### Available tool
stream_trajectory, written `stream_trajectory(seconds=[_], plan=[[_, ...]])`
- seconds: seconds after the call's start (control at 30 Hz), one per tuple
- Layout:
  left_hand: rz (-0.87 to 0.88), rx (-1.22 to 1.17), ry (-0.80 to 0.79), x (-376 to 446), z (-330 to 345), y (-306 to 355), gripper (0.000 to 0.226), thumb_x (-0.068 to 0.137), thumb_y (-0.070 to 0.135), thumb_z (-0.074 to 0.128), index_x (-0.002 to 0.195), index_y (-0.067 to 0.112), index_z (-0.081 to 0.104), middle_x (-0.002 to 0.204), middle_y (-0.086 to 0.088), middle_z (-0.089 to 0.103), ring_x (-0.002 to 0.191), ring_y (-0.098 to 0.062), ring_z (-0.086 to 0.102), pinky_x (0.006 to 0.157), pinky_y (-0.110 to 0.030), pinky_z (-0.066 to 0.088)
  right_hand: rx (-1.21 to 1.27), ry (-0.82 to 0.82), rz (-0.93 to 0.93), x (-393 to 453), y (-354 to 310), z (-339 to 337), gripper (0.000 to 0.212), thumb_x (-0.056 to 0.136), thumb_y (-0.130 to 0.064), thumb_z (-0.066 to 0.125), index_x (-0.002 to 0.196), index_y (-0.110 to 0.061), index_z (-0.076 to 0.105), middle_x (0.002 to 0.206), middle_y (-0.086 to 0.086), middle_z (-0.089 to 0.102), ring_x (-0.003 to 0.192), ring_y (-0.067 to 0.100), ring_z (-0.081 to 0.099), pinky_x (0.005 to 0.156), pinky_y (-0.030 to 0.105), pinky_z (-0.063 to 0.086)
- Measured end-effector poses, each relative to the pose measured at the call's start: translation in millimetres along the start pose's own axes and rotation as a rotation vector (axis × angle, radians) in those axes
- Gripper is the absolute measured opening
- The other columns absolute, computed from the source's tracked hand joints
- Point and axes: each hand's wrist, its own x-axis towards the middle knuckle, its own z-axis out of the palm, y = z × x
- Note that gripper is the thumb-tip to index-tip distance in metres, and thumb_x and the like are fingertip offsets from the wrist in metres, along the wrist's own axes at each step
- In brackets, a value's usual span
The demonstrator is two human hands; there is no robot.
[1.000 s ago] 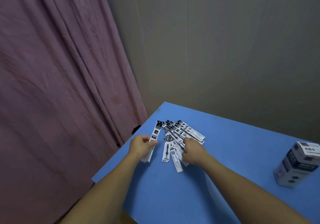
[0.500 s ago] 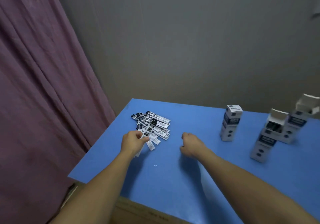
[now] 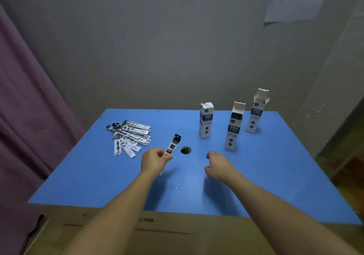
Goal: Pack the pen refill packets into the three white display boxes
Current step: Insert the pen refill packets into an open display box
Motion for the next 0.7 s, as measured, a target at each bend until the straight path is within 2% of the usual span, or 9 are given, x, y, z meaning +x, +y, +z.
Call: stream_trajectory(seconds=[0.07, 0.2, 0.3, 0.37, 0.5, 0.6, 0.7], plan=[[0.029, -0.021, -0.019, -3.2, 13.5, 17.1, 0.025, 0.084, 0.029, 0.080, 0.068, 0.015, 0.067, 0.059, 0.003, 0.056, 0.059, -0.013, 0.050, 0.052, -0.025, 0.037, 0.010, 0.017, 0.036, -6.0, 20.2, -12.4, 0.036, 0.092, -0.022, 0.054, 0.125, -0.010, 0.048, 0.128, 0.011, 0.053, 0.114, 0.029, 0.053, 0.093, 0.040, 0.049], [0.086, -0.056, -0.052, -1.5, 40.0, 52.7, 0.032, 0.082, 0.027, 0.080, 0.059, 0.017, 0.061, 0.054, 0.002, 0.052, 0.056, -0.015, 0.045, 0.049, -0.025, 0.031, 0.048, 0.048, 0.113, -14.6, 56.8, -28.2, 0.039, 0.091, -0.022, 0.054, 0.128, -0.008, 0.049, 0.129, 0.012, 0.053, 0.116, 0.030, 0.054, 0.095, 0.041, 0.050], [0.089, -0.096, -0.071, 5.8, 65.9, 75.4, 0.019, 0.083, 0.024, 0.080, 0.071, 0.011, 0.072, 0.066, -0.005, 0.066, 0.060, -0.015, 0.051, 0.054, -0.023, 0.038, 0.073, 0.058, 0.142, -14.5, 84.2, -34.6, 0.041, 0.091, -0.023, 0.056, 0.128, -0.008, 0.049, 0.131, 0.012, 0.053, 0.119, 0.030, 0.053, 0.097, 0.040, 0.048], [0.083, -0.132, -0.069, 10.8, 84.9, 88.7, 0.016, 0.084, 0.022, 0.080, 0.078, 0.009, 0.074, 0.068, -0.003, 0.066, 0.060, -0.014, 0.052, 0.056, -0.023, 0.040, 0.085, 0.067, 0.150, -10.4, 104.1, -38.9, 0.041, 0.090, -0.024, 0.057, 0.127, -0.008, 0.049, 0.131, 0.013, 0.054, 0.120, 0.031, 0.053, 0.099, 0.040, 0.048], [0.063, -0.156, -0.056, 22.4, 122.3, 105.2, 0.019, 0.083, 0.024, 0.081, 0.074, 0.010, 0.073, 0.063, 0.001, 0.066, 0.064, -0.018, 0.057, 0.063, -0.028, 0.046, 0.098, 0.079, 0.142, 4.9, 142.7, -54.8, 0.043, 0.090, -0.024, 0.059, 0.128, -0.008, 0.049, 0.130, 0.013, 0.054, 0.120, 0.031, 0.053, 0.099, 0.040, 0.047], [0.072, -0.146, -0.035, 32.8, 141.9, 116.1, 0.017, 0.085, 0.028, 0.080, 0.073, 0.018, 0.071, 0.065, 0.005, 0.069, 0.070, -0.022, 0.066, 0.072, -0.037, 0.052, 0.144, 0.080, 0.124, 26.2, 164.3, -68.8, 0.053, 0.090, -0.030, 0.063, 0.135, -0.011, 0.045, 0.134, 0.009, 0.053, 0.122, 0.027, 0.053, 0.099, 0.040, 0.047], [0.097, -0.196, -0.064, 40.1, 151.8, 130.4, 0.010, 0.092, 0.021, 0.072, 0.089, 0.012, 0.071, 0.077, -0.002, 0.070, 0.072, -0.020, 0.064, 0.077, -0.036, 0.054, 0.246, 0.106, 0.092, 52.7, 174.5, -78.7, 0.071, 0.085, -0.040, 0.073, 0.141, -0.011, 0.040, 0.139, 0.007, 0.051, 0.127, 0.024, 0.051, 0.102, 0.039, 0.046]])
